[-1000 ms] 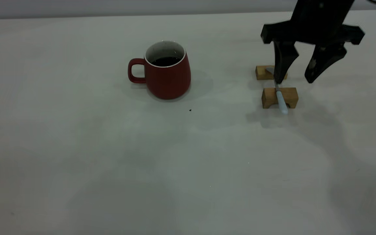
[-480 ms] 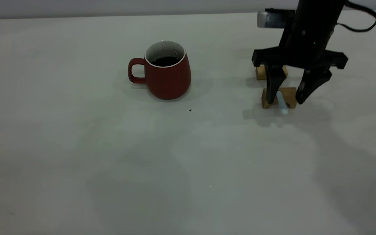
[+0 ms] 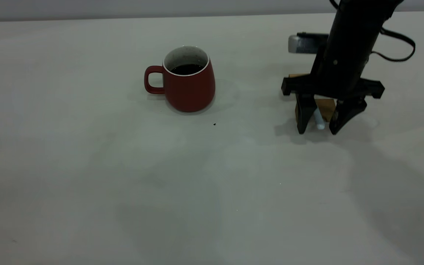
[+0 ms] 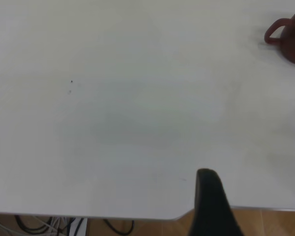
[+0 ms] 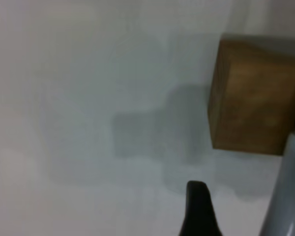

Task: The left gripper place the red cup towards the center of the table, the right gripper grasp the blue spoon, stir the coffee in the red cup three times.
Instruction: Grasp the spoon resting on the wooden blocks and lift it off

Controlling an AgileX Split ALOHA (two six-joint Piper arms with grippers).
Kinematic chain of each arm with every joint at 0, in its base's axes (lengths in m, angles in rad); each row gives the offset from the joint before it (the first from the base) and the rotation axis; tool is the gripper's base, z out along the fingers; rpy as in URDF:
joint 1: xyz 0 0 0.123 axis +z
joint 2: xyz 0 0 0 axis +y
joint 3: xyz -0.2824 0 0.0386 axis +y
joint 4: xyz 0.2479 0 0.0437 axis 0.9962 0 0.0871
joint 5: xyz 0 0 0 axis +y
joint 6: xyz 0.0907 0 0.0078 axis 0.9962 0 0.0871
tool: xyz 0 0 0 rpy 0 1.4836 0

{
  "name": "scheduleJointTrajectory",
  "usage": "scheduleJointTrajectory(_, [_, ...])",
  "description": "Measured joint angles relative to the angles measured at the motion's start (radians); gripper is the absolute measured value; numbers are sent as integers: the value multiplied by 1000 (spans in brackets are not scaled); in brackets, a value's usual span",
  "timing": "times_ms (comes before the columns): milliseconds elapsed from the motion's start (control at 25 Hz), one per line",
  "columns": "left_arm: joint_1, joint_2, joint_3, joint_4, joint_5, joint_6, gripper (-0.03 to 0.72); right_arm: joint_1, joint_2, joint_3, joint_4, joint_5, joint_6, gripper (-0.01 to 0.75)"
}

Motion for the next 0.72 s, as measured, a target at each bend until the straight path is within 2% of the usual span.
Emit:
scheduleJointTrajectory(120, [0,0,0,0,0,0,521,0,14,0,0,-9,0,575])
scheduleJointTrajectory(240, [0,0,0,0,0,-1,521,0,15,0,0,-19,0,518])
scheduleJointTrajectory(400, [0,0,0,0,0,-1,521,0,15,0,0,-22,0,333])
scheduleJointTrajectory(520, [0,0,0,0,0,-1,521,0,15,0,0,-18,0,144])
scheduleJointTrajectory(560, [0,0,0,0,0,-1,521,0,15,0,-1,-12,0,114])
scheduleJointTrajectory(720, [0,0,0,0,0,-1,521,-1,12,0,-29,58,0,118])
